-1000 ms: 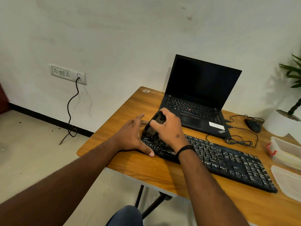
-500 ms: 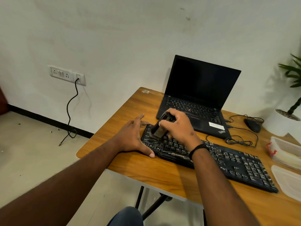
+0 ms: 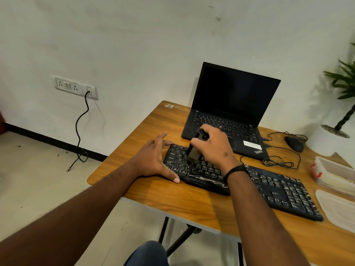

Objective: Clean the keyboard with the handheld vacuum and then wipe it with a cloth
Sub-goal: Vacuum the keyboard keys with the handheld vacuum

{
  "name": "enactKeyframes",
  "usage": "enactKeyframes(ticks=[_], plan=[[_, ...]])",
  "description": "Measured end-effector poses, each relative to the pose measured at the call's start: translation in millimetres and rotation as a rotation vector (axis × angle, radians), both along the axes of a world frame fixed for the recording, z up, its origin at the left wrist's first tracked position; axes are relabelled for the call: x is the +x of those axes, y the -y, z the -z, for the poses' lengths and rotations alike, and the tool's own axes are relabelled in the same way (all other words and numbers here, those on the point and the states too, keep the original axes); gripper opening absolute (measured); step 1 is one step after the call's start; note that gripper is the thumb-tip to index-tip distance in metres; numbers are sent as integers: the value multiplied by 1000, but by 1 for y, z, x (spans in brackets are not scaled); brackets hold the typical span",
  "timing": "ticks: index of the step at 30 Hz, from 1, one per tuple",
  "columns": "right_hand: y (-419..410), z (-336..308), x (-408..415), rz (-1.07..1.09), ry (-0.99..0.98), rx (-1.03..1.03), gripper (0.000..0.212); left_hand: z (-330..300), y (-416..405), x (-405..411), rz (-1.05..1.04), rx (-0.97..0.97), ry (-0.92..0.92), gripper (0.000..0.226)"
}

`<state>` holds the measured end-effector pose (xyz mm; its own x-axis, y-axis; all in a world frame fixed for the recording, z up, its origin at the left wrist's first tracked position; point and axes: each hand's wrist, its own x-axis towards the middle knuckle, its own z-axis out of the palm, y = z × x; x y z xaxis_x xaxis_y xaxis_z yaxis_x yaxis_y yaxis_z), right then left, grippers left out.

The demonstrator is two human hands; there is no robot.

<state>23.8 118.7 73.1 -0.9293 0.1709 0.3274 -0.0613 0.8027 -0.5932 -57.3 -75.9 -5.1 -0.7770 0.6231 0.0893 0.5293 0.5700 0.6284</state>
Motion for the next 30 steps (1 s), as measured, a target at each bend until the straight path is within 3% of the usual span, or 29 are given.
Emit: enactKeyframes(ticks=[2, 5, 10, 15, 19, 24, 27, 30], plan=[[4, 3, 3, -36, 10, -49, 14, 0, 0, 0, 0, -1, 1, 166], [9, 8, 2, 34, -42, 64, 25, 0, 0, 0, -9, 2, 1, 167], [12, 8, 3, 13, -59, -14, 15, 1, 0, 1, -10, 7, 1, 166], [5, 7, -5, 171, -58, 162, 17, 1, 0, 0, -10, 9, 12, 164], [-2, 6, -4, 78, -25, -99, 21, 1, 0, 0, -9, 8, 6, 162], [-6, 9, -5, 186, -76, -59, 21, -1, -1, 2, -17, 8, 5, 158], [-6, 8, -5, 121, -81, -185, 18, -2, -1, 2, -20, 8, 5, 159], [-6, 12, -4, 139, -46, -118, 20, -3, -1, 2, -22, 9, 17, 159]])
